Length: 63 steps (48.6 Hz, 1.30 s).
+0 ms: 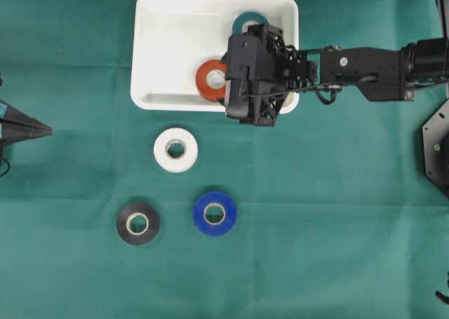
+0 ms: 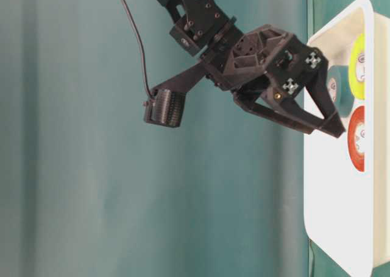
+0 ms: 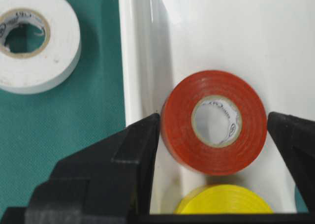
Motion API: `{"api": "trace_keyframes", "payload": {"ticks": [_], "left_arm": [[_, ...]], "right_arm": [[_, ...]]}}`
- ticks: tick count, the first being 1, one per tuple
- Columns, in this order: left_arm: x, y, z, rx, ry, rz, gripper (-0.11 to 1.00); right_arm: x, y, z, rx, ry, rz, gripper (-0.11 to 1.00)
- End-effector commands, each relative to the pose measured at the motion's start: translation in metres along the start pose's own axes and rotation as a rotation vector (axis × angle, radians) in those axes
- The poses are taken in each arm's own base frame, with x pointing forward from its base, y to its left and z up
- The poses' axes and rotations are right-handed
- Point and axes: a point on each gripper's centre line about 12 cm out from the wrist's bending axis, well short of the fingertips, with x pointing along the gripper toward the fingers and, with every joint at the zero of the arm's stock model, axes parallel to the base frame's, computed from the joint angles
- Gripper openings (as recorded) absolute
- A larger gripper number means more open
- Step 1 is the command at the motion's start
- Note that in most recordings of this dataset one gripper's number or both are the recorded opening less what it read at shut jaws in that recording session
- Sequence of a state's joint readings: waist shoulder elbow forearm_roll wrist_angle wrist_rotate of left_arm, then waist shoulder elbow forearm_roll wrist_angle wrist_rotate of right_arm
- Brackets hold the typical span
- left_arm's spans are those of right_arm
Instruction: Put the tape into the white case with the right arm.
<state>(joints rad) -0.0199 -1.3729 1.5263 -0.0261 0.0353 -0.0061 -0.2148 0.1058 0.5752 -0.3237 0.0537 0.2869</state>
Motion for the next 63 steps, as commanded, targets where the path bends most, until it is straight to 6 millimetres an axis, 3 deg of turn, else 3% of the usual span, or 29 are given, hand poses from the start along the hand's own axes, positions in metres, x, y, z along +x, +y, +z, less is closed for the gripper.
{"api": "trace_keyframes", "payload": {"ticks": [1,9,22,63], "left_arm": [[0.0,0.0,0.005,0.002,-0.012,-0.002,0.01],[0.0,0.0,0.005,0.0,-0.012,-0.002,0.01],[0.0,0.0,0.005,0.0,-0.012,-0.002,0.01],[0.0,0.0,0.004,0.0,-0.011,-0.002,0.01]], "right_arm": [[-0.005,0.0,0.006,0.0,-0.027,0.002,0.61],[-0.013,0.0,0.0,0.002,-0.02,0.001,0.6],[-0.047,-0.003,-0.015,0.014,-0.033,-0.005,0.6],[-0.136,0.004,-0.112,0.017,-0.098,0.024,0.6]]}}
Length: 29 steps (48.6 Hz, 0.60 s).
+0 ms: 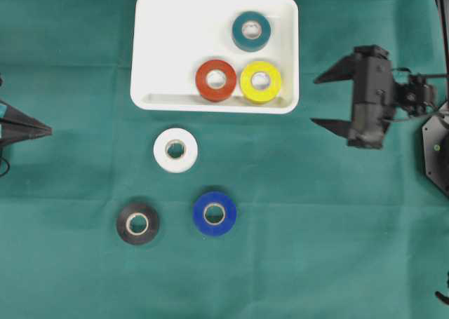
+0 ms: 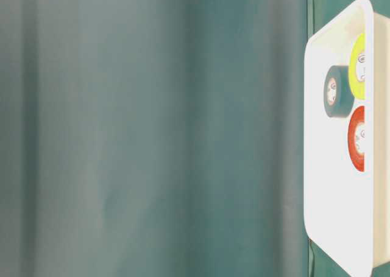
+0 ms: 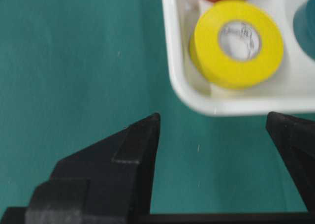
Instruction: Put the tape into the white case with the right arm.
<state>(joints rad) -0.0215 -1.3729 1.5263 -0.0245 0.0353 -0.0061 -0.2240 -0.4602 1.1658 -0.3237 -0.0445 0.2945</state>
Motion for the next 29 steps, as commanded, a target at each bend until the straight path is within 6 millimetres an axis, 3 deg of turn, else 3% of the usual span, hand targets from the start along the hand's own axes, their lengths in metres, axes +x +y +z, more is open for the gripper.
{"api": "trace_keyframes", "payload": {"ticks": [1,14,29], "left_arm": [[0.0,0.0,0.004,-0.002,-0.011,0.0,0.01],[0.0,0.001,0.004,-0.002,-0.011,0.004,0.01],[0.0,0.001,0.004,-0.003,-0.011,0.007,0.01]], "right_arm": [[-0.009,0.001,-0.003,0.003,-0.03,0.003,0.6],[-0.03,0.001,-0.021,0.004,-0.075,0.001,0.59],[-0.039,0.003,-0.029,0.015,-0.098,0.006,0.59]]}}
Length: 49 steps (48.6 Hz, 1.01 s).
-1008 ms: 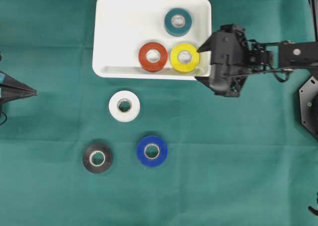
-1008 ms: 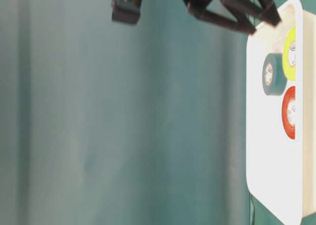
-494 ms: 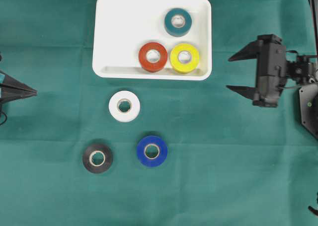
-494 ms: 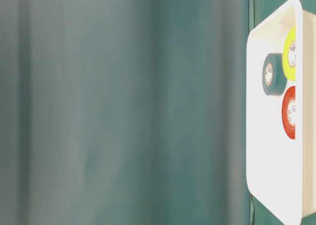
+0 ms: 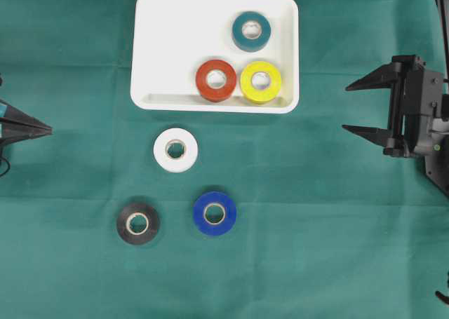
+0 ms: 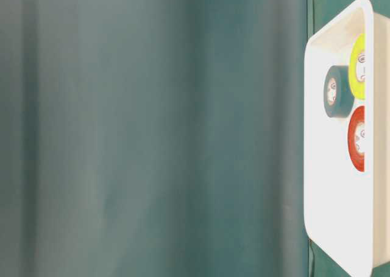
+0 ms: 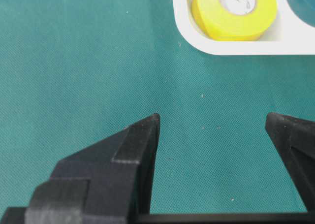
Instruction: Put the tape into the white case with the right arm.
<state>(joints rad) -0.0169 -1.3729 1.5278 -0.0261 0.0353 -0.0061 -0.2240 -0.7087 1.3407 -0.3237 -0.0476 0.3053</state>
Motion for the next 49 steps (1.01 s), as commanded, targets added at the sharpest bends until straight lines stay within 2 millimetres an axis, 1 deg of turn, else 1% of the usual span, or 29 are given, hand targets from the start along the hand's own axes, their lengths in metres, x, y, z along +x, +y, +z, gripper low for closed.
{"api": "trace_keyframes", "payload": {"ticks": [1,6,22,32,40,49], "left_arm": [[0.0,0.0,0.005,-0.001,-0.012,0.003,0.01],[0.0,0.0,0.005,-0.001,-0.012,0.003,0.01],[0.0,0.0,0.005,-0.001,-0.012,0.004,0.01],[0.0,0.0,0.005,-0.001,-0.012,0.004,0.01],[0.0,0.0,0.005,-0.001,-0.014,0.004,0.01],[0.0,0.0,0.005,-0.001,-0.012,0.004,0.01]], "right_arm": [[-0.001,0.002,0.005,0.005,-0.021,0.01,0.59],[0.0,0.006,0.005,-0.006,-0.018,0.029,0.59],[-0.005,0.045,-0.006,-0.113,-0.007,0.206,0.59],[-0.01,0.063,-0.016,-0.173,0.008,0.291,0.59],[-0.013,0.072,-0.019,-0.207,0.009,0.338,0.59],[-0.014,0.075,-0.019,-0.217,0.009,0.35,0.59]]}}
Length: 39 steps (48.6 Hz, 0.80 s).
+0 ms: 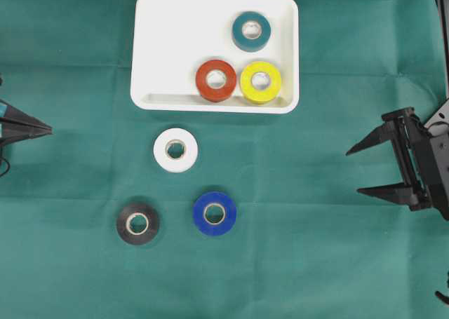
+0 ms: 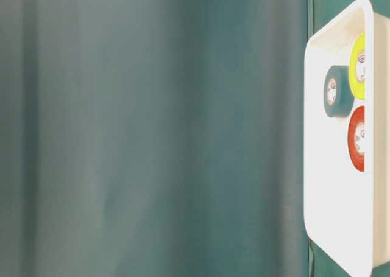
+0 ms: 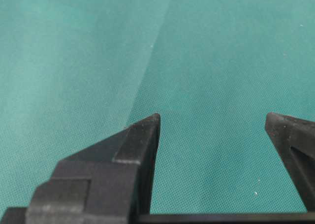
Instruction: Put the tape into the white case with the right arm.
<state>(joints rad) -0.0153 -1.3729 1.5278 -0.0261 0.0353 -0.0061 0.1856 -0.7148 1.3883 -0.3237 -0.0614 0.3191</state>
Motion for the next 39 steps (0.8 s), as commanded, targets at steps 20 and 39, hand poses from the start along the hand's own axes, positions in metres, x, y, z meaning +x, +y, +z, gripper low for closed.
{"api": "trace_keyframes", "payload": {"ticks": [20,39], "left_arm": [[0.0,0.0,0.005,-0.001,-0.012,0.003,0.01],[0.0,0.0,0.005,-0.001,-0.012,0.003,0.01]], "right_arm": [[0.016,0.004,0.028,-0.03,-0.005,0.021,0.59],[0.069,0.014,0.071,-0.116,-0.003,0.074,0.59]]}}
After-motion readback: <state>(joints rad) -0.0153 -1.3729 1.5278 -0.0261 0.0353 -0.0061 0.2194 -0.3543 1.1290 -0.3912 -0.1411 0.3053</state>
